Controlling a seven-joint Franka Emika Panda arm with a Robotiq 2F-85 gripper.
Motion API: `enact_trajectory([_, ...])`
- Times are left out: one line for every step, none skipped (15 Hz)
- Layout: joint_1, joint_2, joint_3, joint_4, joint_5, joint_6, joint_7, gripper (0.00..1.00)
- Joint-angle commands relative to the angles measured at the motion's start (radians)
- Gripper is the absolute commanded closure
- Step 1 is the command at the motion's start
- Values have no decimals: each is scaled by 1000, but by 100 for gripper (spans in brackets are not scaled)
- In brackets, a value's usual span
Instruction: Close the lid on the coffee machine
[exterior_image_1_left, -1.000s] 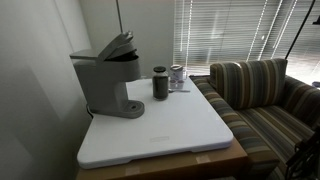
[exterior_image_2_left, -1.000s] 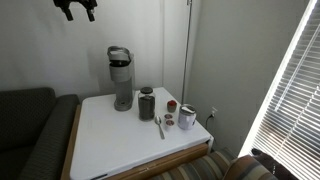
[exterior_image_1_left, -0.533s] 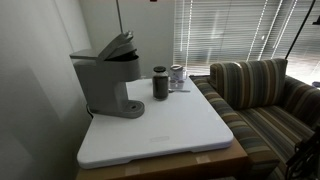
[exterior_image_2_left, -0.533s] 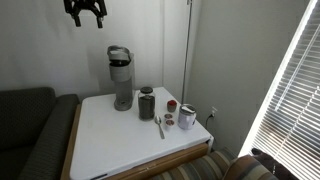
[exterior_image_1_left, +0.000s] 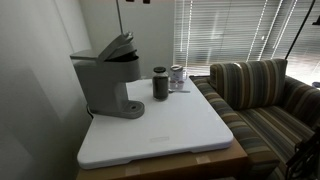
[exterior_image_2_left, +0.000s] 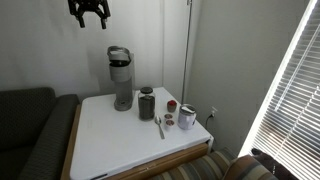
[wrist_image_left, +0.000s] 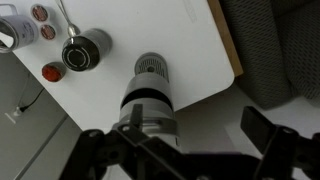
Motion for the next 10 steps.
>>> enact_trajectory([0, 76, 4, 75, -20, 42, -97, 0])
enact_trajectory([2, 103, 2, 107, -28, 45, -121, 0])
enact_trajectory([3, 124, 1, 132, -31, 41, -137, 0])
enact_trajectory([3, 151, 1, 165, -33, 38, -159, 0])
enact_trajectory([3, 178, 0, 201, -34, 32, -174, 0])
enact_trajectory([3, 201, 0, 230, -33, 30, -187, 0])
enact_trajectory([2, 224, 0, 260, -30, 36, -196, 0])
enact_trajectory([-2, 241, -1, 279, -22, 52, -203, 0])
enact_trajectory([-5, 257, 0, 300, -14, 67, -201, 1])
enact_trajectory([-8, 272, 1, 319, -7, 87, -194, 25])
